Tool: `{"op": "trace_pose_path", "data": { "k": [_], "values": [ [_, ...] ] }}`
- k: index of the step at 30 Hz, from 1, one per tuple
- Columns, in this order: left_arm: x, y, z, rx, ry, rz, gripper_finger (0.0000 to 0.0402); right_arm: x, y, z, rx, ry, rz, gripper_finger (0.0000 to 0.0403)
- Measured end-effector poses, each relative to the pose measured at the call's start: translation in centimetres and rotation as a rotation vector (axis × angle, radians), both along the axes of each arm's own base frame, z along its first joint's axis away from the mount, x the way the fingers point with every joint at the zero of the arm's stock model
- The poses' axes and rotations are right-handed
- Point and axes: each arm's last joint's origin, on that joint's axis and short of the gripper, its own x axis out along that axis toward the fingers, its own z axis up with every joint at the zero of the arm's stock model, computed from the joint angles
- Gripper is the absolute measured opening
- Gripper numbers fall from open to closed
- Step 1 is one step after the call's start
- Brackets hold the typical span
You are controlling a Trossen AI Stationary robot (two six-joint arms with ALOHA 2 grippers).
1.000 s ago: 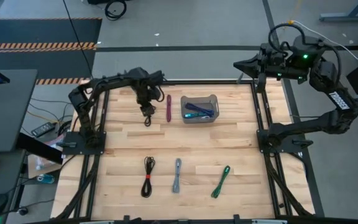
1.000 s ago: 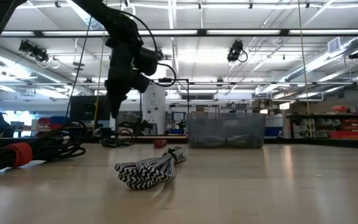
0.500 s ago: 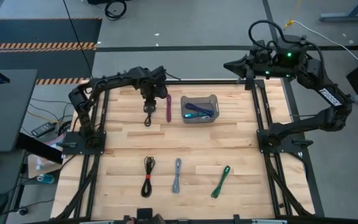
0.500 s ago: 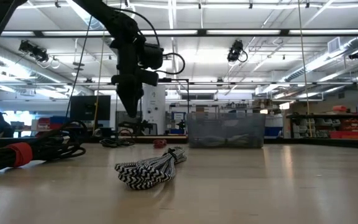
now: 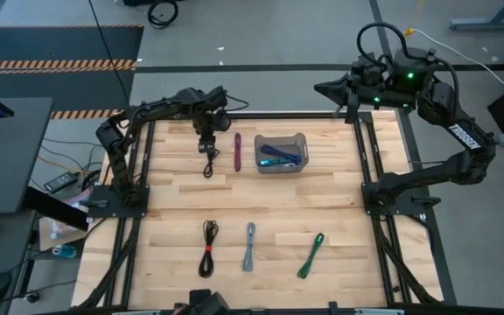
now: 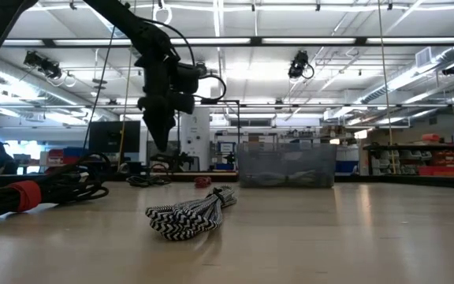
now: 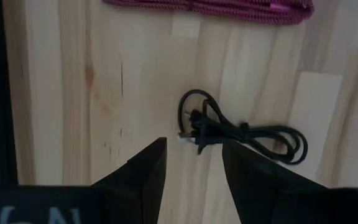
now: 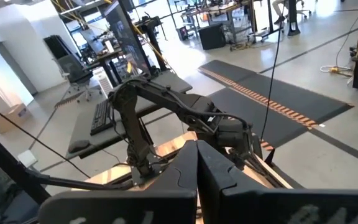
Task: Pick and place USB-C Cables
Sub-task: Put the top black charger cable into the black bin
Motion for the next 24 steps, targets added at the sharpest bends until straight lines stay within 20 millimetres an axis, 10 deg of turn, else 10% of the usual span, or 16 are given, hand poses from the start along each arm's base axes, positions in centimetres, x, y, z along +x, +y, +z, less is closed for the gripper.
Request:
{"op": "trace_pose_path", "data": {
  "k": [24],
  "values": [
    [0.8, -0.3, -2.5, -0.095, 0.043, -0.029, 0.0156, 0.0, 0.1, 0.0, 0.009, -0.002, 0.014, 0.0]
  ]
}}
